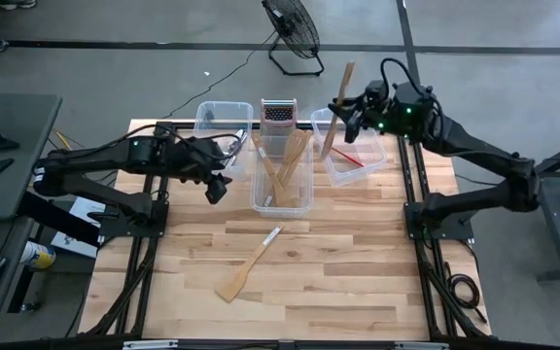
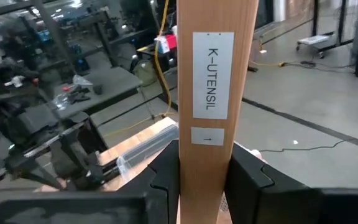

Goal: Pick & Place Kitchen Items
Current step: Put the brown serving spoon into the middle transparent bin

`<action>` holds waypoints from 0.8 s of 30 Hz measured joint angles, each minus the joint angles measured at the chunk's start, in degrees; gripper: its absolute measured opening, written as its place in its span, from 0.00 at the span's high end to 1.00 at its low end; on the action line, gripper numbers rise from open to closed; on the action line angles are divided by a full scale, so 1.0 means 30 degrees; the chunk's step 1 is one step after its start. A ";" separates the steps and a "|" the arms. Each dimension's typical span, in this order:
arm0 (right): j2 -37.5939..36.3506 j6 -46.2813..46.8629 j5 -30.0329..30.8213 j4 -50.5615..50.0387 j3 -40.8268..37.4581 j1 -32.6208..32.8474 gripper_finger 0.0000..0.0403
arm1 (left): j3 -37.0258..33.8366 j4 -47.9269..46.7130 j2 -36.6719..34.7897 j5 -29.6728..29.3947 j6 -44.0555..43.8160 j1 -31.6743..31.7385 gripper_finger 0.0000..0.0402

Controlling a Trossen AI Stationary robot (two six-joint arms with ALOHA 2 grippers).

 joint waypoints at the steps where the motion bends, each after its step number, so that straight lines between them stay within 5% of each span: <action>1: 0.0061 0.0006 0.0558 0.0104 0.0000 0.0356 0.80 | 0.0000 0.0314 -0.0098 -0.0056 0.0179 0.0000 0.44; 9: 0.1485 0.1201 0.2877 0.0880 0.0000 0.3104 0.80 | -0.0282 0.1793 -0.0734 -0.0055 0.1819 -0.0007 0.44; 24: 0.6385 0.4921 0.7376 0.4474 0.0000 0.6368 0.80 | -0.6903 0.8816 -0.5204 0.3090 0.1368 -0.0007 0.55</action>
